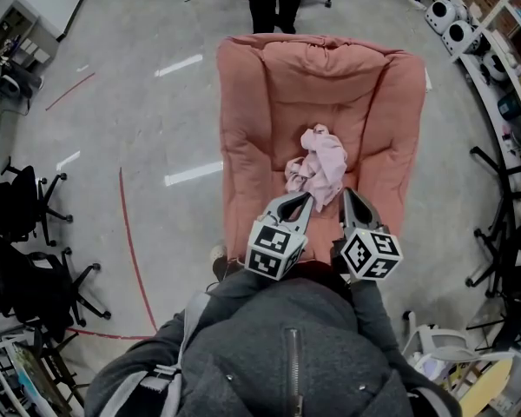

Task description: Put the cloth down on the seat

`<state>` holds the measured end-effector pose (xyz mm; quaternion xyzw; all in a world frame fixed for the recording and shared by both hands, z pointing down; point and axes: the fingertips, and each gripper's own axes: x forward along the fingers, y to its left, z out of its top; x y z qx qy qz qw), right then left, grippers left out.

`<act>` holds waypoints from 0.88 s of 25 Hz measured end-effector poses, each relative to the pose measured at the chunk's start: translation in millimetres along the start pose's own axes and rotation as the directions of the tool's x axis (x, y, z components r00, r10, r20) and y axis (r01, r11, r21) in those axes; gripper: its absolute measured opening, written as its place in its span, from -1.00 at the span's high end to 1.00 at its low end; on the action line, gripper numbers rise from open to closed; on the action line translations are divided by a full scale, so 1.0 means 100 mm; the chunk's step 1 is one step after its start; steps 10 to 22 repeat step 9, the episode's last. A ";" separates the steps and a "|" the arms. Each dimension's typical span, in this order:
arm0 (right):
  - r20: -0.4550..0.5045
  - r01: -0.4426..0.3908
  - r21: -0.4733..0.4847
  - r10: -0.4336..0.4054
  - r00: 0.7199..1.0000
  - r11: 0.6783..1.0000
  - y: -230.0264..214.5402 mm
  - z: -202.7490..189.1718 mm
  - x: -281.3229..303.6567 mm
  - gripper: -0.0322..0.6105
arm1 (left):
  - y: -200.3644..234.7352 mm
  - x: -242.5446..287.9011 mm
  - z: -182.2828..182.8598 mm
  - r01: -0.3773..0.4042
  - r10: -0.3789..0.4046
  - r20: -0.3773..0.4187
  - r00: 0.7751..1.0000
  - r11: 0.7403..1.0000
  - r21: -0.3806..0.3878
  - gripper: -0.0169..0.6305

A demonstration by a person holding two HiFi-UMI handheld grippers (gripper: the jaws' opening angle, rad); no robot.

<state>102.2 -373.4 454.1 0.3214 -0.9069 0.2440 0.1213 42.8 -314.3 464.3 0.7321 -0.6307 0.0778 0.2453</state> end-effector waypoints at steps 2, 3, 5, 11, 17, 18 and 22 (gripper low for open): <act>-0.005 0.002 0.004 -0.002 1.000 1.000 -0.01 -0.02 0.01 0.87 | 0.01 0.02 -0.02 0.005 -0.005 -0.009 1.000 1.000 -0.003 0.92; -0.009 0.003 0.007 -0.003 1.000 1.000 -0.03 -0.03 0.01 0.87 | 0.00 0.03 -0.02 0.010 -0.010 -0.014 1.000 1.000 -0.014 0.92; -0.019 0.003 0.014 -0.003 1.000 1.000 -0.06 -0.06 0.02 0.87 | -0.02 0.07 -0.03 0.024 -0.025 -0.022 0.999 0.999 -0.035 0.92; -0.034 0.005 0.031 -0.004 0.999 0.999 -0.10 -0.10 0.04 0.87 | -0.04 0.11 -0.07 0.037 -0.039 -0.040 0.998 0.998 -0.044 0.92; -0.034 0.005 0.031 -0.004 0.999 0.999 -0.10 -0.10 0.04 0.87 | -0.04 0.11 -0.07 0.037 -0.039 -0.040 0.998 0.998 -0.044 0.92; -0.034 0.005 0.031 -0.004 0.999 0.999 -0.10 -0.10 0.04 0.87 | -0.04 0.11 -0.07 0.037 -0.039 -0.040 0.998 0.998 -0.044 0.92; -0.034 0.005 0.031 -0.004 0.999 0.999 -0.10 -0.10 0.04 0.87 | -0.04 0.11 -0.07 0.037 -0.039 -0.040 0.998 0.998 -0.044 0.92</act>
